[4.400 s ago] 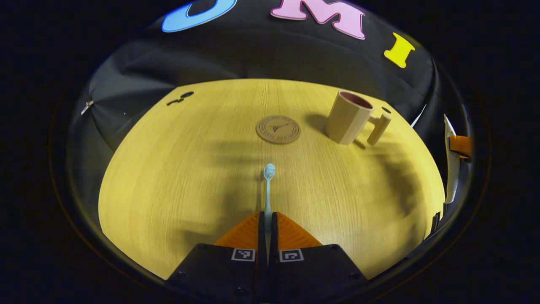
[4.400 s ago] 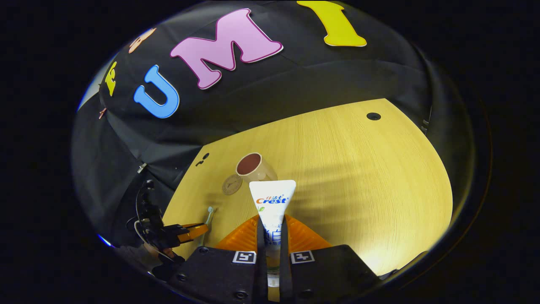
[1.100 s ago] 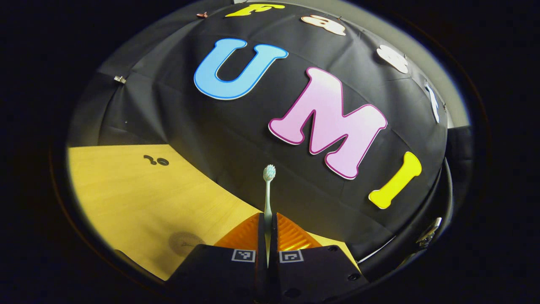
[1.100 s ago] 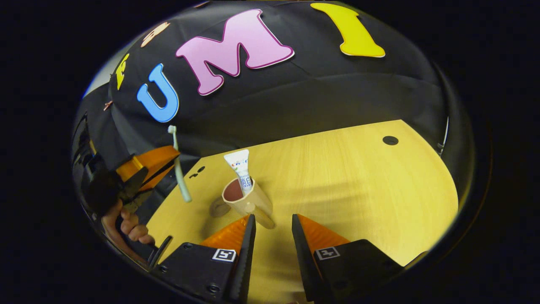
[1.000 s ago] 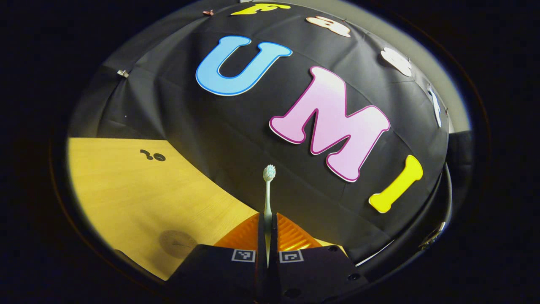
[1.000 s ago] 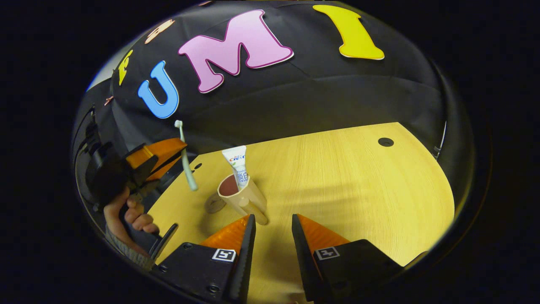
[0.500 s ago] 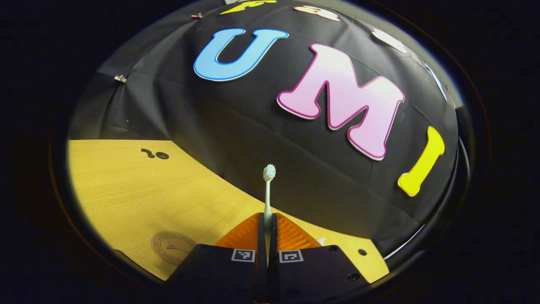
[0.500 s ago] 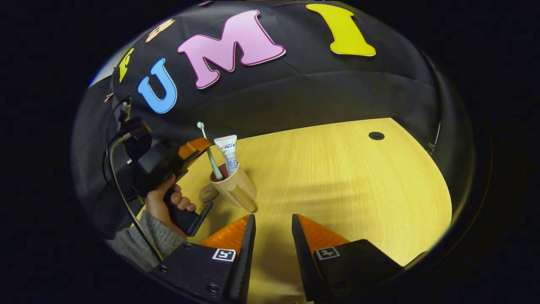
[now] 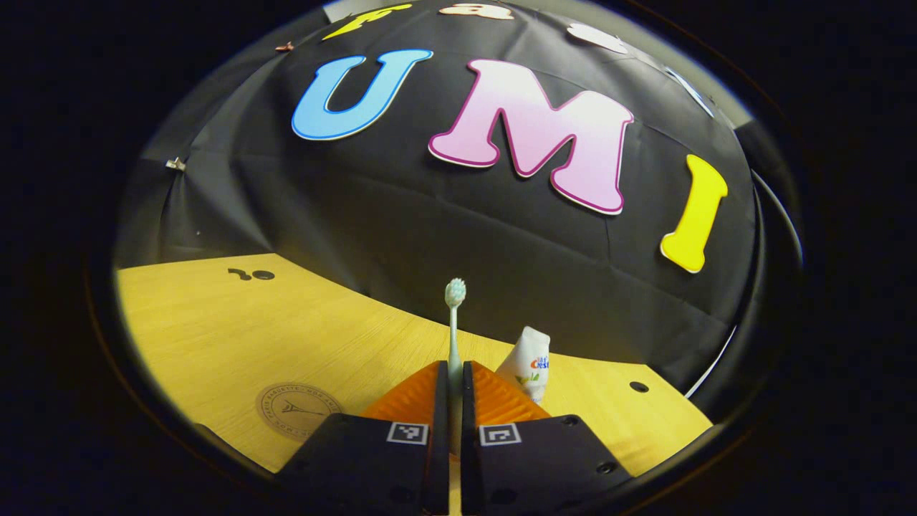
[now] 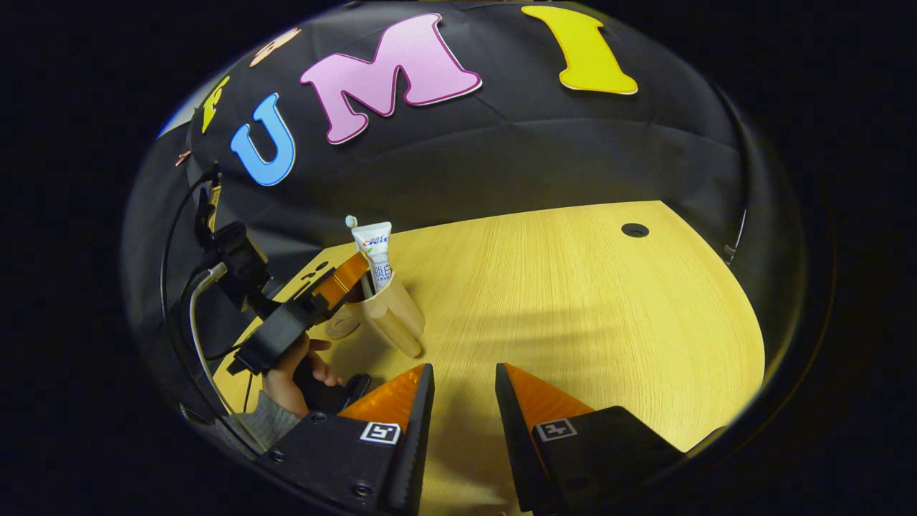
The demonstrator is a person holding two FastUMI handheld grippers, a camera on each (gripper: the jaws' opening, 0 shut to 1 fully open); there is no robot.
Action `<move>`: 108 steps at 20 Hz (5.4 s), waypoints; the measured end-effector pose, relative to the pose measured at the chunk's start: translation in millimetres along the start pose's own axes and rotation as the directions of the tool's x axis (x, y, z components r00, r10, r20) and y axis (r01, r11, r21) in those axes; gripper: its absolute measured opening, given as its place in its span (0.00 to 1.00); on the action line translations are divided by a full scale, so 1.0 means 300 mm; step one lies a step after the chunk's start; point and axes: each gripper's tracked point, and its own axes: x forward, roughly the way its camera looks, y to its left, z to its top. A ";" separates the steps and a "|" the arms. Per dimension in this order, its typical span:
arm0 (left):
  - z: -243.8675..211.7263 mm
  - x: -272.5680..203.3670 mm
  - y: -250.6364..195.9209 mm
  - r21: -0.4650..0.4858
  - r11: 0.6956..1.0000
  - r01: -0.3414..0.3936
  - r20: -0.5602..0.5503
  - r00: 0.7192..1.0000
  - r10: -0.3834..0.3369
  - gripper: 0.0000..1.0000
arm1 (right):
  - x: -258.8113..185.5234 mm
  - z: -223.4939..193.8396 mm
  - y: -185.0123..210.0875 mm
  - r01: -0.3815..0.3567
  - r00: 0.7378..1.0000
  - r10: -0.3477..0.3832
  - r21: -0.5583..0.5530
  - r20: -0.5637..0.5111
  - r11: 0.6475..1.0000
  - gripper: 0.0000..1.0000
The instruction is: Put the toothbrush and toothpaste on the desktop into the cup, then pick up the cup and place it on the coaster on the desktop.
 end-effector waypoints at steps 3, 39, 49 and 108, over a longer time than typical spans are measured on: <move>-0.005 -0.021 0.010 -0.007 1.000 0.019 -0.008 1.000 -0.019 0.22 | 0.009 0.007 0.025 -0.014 1.000 0.014 -0.010 -0.006 1.000 0.53; 0.108 -0.926 0.430 0.096 0.995 -0.004 -0.339 0.940 0.036 0.66 | 0.418 -0.022 0.321 -0.246 0.826 -0.068 -0.466 -0.560 0.850 0.70; 0.138 -0.918 0.443 0.087 0.996 -0.020 -0.317 0.947 0.047 0.66 | 0.429 -0.046 0.318 -0.270 0.811 -0.091 -0.508 -0.578 0.818 0.16; 0.392 -0.887 0.590 0.015 1.000 -0.012 -0.273 0.962 0.016 0.66 | 0.390 0.183 0.803 -0.237 0.932 0.062 -0.471 -0.358 0.850 0.57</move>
